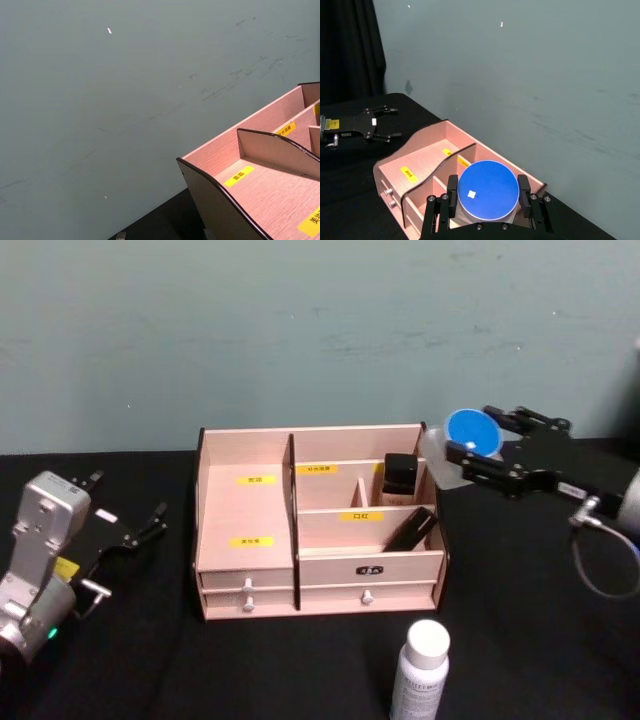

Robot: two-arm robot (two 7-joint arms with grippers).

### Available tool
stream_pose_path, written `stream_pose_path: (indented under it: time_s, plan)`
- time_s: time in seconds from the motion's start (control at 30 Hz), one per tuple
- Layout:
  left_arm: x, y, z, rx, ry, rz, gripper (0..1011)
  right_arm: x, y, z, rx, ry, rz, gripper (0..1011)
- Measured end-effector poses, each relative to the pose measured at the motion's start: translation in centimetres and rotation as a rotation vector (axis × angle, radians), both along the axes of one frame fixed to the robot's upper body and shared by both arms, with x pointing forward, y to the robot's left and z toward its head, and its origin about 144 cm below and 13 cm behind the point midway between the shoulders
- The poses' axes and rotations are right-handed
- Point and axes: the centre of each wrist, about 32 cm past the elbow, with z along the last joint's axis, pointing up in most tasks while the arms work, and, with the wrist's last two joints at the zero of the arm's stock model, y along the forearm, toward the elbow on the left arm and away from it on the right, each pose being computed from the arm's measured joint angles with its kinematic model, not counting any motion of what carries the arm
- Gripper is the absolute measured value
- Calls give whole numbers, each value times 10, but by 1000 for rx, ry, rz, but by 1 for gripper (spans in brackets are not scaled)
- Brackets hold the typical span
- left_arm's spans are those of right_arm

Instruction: Pick up the facial cleanser and watermelon frost from the table and place them into the tiered storage box.

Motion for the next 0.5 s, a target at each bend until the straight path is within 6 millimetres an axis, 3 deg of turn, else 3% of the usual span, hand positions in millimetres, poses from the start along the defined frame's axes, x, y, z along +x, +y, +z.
stream_pose_path:
  time_s: [0.5]
  plan:
    - [0,0,0,0,0,0,1001,49,47,-10,-26,25,125,715]
